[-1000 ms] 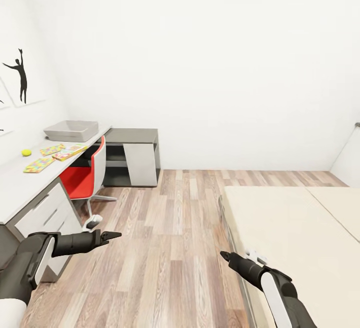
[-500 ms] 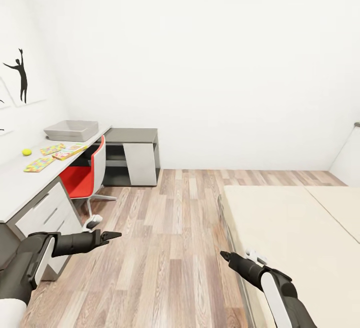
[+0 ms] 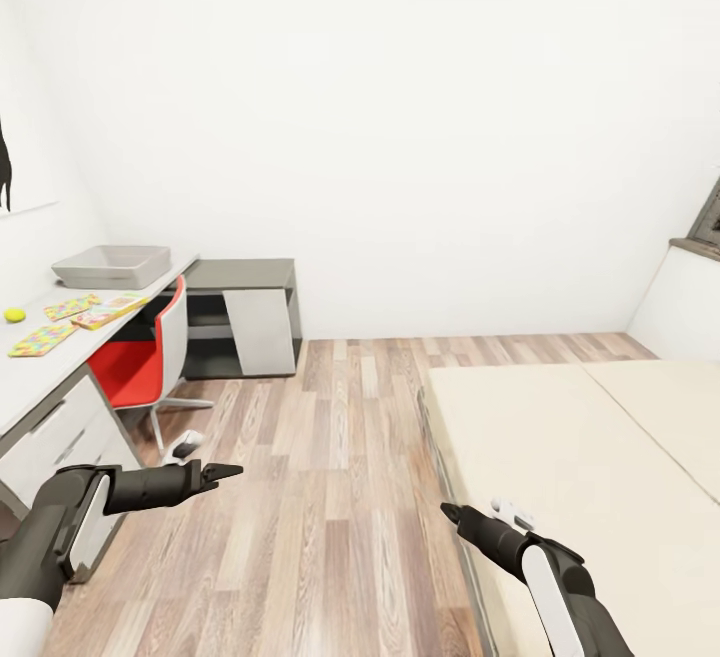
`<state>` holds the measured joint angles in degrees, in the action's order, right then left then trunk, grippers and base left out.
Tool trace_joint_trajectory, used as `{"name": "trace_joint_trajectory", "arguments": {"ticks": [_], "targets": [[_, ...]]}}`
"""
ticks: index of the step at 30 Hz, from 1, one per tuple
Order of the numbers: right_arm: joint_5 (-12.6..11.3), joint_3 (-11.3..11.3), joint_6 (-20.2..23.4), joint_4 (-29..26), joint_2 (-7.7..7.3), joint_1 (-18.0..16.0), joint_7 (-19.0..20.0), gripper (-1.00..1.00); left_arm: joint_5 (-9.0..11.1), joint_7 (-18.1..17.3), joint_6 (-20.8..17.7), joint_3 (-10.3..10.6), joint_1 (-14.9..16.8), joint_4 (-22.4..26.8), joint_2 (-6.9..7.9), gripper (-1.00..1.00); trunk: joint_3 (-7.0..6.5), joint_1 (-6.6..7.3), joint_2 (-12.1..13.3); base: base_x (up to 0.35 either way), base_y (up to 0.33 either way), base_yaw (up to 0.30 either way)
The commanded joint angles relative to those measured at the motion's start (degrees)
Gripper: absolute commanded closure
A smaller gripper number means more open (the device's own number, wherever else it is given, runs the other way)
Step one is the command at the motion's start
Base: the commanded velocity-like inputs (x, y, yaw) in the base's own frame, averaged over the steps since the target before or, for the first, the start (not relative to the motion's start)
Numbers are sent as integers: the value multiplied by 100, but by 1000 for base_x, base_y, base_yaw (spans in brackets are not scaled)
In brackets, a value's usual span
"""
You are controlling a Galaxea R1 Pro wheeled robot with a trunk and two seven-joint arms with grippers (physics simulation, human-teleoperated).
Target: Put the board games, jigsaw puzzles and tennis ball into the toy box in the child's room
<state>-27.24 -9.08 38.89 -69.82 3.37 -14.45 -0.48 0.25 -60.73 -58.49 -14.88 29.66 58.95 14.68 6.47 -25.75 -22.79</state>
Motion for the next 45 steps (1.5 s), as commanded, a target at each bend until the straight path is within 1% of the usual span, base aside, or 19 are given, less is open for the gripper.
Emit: {"name": "trace_joint_trajectory", "arguments": {"ticks": [1,16,22,36,45], "targets": [[-27,-15,31,-5,6,-6,-5,-100,1,-21,-48,-6,5,2,0,-100,13,-4,-13,0,-123,-52],[-21,-6,31,-5,6,-6,-6,-100,1,-21,-48,-6,5,2,0,-100,13,-4,-13,0,-26,-8],[-18,-6,31,-5,6,-6,-5,-100,1,-24,-48,-6,5,2,0,-100,13,-4,-13,0,-155,0],[-18,-6,31,-5,6,-6,-9,-100,1,-22,-48,-6,5,2,0,-100,13,-4,-13,0,-26,0],[-18,-6,31,-5,6,-6,-9,-100,1,-23,-48,-6,5,2,0,-100,13,-4,-13,0,-130,0]]}}
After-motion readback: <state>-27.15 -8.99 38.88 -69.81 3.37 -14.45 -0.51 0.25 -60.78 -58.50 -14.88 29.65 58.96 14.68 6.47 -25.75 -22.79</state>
